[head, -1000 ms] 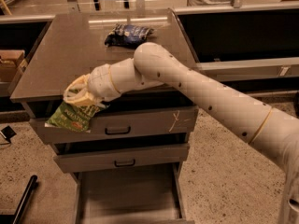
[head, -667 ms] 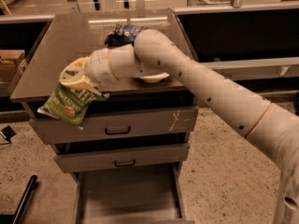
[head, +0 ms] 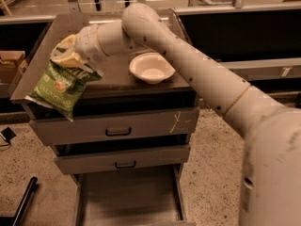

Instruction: Pick green jalapeno chip bag from bottom drawer and place on counter

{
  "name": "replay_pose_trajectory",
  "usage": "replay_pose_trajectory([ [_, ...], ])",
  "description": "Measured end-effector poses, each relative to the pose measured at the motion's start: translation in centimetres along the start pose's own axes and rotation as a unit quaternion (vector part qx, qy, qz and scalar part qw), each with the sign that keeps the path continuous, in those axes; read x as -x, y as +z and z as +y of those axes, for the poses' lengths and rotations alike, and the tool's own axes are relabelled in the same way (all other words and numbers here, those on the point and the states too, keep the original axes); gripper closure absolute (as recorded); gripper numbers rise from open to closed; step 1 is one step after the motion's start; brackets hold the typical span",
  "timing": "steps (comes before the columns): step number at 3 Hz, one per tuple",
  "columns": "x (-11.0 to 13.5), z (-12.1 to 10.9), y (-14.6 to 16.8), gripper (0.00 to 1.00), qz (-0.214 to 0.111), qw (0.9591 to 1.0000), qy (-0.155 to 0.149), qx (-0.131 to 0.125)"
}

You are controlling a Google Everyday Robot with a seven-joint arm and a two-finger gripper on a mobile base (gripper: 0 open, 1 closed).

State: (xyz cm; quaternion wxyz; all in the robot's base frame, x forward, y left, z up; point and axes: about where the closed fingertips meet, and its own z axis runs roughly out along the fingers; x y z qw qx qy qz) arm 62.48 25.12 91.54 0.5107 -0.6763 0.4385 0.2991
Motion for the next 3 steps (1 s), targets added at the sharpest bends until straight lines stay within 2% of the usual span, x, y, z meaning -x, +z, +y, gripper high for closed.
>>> replay_pose_trajectory([
  [1,-0.1,-3.7,1.3,1.0,0.012,0.9999,0.003,-0.002],
  [2,-1.3,-7.0,2.1,1.0,0.025,0.9995,0.018,-0.012],
  [3,-3.2,-8.6,1.9,1.0,0.035,0.9977,0.049,-0.031],
])
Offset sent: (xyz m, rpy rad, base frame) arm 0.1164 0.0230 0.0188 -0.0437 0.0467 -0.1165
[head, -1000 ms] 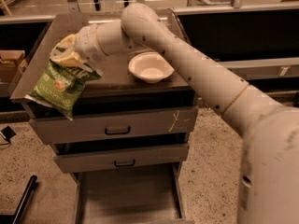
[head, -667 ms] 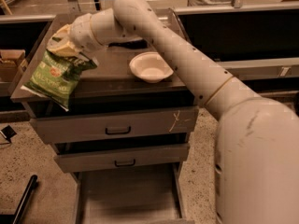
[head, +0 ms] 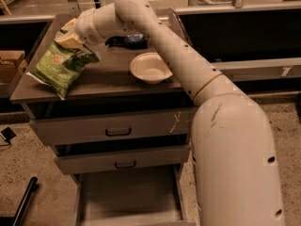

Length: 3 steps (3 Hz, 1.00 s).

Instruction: Pick green jalapeno chip bag from bottom drawer and place on counter

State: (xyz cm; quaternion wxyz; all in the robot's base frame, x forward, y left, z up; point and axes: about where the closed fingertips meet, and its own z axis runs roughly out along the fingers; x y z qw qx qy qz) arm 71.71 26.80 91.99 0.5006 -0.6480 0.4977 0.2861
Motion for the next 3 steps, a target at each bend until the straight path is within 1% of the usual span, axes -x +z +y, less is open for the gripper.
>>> replay_pose_trajectory([
  [1,-1.6,-0.73,-0.28,0.82,0.014,0.9994,0.023,-0.021],
  [2,-1.86,-0.81,-0.29,0.5,0.016,0.9992,0.027,-0.024],
  [3,-1.86,-0.81,-0.28,0.27,0.016,0.9992,0.027,-0.024],
])
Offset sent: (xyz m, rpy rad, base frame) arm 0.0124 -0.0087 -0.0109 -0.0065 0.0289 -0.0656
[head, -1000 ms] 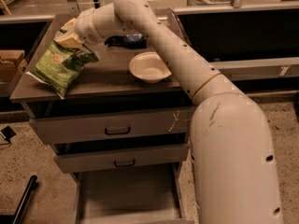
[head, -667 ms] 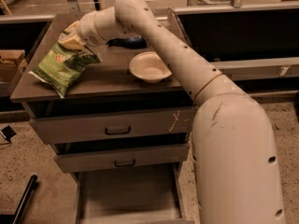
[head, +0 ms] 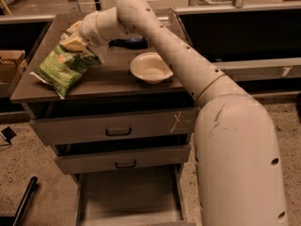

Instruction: Pick green jalapeno chip bag from bottom drawer and place on counter

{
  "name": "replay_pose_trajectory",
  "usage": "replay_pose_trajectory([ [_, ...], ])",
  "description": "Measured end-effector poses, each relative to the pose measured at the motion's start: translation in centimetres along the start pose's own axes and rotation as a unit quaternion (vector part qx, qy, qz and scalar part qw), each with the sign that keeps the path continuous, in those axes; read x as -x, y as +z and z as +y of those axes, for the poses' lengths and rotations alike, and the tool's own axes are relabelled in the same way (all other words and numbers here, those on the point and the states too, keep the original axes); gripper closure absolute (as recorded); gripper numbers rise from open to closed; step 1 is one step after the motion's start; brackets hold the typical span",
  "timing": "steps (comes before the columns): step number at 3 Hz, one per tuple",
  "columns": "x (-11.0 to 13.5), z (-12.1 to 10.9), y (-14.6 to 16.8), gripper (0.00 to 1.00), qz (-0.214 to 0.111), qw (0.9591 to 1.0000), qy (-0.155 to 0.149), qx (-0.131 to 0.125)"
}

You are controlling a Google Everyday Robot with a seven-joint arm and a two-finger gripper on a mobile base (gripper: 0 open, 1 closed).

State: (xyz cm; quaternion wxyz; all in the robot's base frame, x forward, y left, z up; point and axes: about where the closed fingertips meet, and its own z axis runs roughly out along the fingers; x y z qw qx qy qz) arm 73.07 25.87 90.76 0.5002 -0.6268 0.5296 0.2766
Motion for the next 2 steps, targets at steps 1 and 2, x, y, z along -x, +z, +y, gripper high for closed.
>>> replay_pose_trajectory([
  [1,0.0,0.0,0.0,0.0,0.0,1.0,0.0,0.0],
  [2,0.0,0.0,0.01,0.0,0.0,1.0,0.0,0.0],
])
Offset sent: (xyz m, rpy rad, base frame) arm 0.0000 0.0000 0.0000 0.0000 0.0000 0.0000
